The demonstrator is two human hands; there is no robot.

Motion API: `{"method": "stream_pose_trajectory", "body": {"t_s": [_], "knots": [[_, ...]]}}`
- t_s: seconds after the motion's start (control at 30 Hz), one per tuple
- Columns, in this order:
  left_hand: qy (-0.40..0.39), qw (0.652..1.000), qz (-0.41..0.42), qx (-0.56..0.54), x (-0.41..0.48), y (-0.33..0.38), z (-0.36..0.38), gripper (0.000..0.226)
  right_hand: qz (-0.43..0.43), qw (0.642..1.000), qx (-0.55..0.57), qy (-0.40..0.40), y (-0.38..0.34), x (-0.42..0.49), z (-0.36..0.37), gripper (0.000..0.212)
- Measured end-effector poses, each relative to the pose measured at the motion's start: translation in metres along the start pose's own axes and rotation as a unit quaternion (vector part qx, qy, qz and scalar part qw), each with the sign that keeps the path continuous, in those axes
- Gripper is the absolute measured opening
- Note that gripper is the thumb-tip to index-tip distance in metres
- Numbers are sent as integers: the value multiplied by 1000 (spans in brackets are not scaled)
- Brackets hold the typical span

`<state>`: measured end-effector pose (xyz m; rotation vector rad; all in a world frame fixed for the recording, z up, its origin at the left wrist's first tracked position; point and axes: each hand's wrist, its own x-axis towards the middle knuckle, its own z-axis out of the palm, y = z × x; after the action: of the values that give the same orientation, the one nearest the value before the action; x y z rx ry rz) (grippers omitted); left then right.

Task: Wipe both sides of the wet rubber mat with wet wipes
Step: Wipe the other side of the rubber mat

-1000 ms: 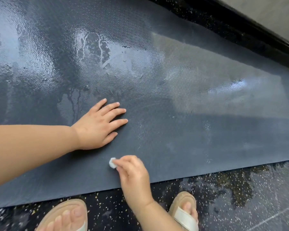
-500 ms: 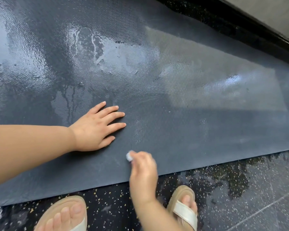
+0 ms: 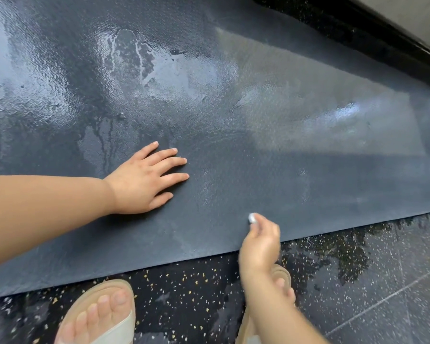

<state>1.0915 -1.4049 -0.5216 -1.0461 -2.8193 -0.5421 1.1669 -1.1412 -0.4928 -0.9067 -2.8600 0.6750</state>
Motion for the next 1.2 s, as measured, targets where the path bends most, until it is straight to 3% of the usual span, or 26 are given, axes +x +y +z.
{"method": "stream_pose_trajectory", "body": {"t_s": [0.1, 0.2, 0.23, 0.33, 0.4, 0.47, 0.53, 0.6, 0.7, 0.77, 0.83, 0.9, 0.97, 1.07, 1.13, 1.2], "knots": [[-8, 1000, -5, -1, 1, 1, -1, 50, -173, 980, 7, -97, -23, -81, 17, 25], [-9, 1000, -1, -2, 2, 1, -3, 50, -181, 951, 81, -238, -34, -105, 18, 22], [-10, 1000, 1, -2, 2, 1, -3, 50, -169, 946, 111, -253, -37, -92, 14, 22], [-18, 1000, 3, 0, 1, -2, -4, 49, -75, 956, 179, -220, -48, -12, 4, 20], [-26, 1000, 6, -1, 0, -4, -6, 49, -3, 967, 220, -131, -56, 55, 5, 21], [-32, 999, 9, 1, 1, -5, -7, 49, 95, 964, 243, -59, -62, 110, 9, 8], [-39, 999, 10, 4, 1, -7, -7, 48, 155, 960, 233, -27, -63, 147, 15, 9], [-41, 999, 9, 6, 0, -8, -7, 46, 157, 973, 170, -19, -65, 157, 26, 15], [-20, 1000, -3, 15, -3, -11, -6, 39, 54, 995, 85, -4, -89, 114, 43, 22], [-9, 999, -45, 15, -3, -14, -6, 49, -113, 988, 71, -72, -105, 58, 52, 22], [6, 995, -100, 15, -2, -20, -8, 51, -287, 938, 63, -184, -112, 8, 55, 20], [12, 989, -146, 19, 0, -27, -12, 51, -352, 889, 83, -282, -110, -7, 53, 20], [17, 985, -170, 22, 1, -34, -16, 51, -287, 911, 134, -265, -113, 20, 47, 23], [11, 984, -173, 30, -1, -38, -18, 51, -107, 976, 138, -127, -120, 99, 38, 23], [6, 985, -169, 33, -2, -39, -18, 51, -12, 990, 130, -59, -122, 146, 34, 22], [4, 984, -172, 36, -1, -39, -18, 50, 61, 989, 125, -41, -121, 165, 39, 23]]}}
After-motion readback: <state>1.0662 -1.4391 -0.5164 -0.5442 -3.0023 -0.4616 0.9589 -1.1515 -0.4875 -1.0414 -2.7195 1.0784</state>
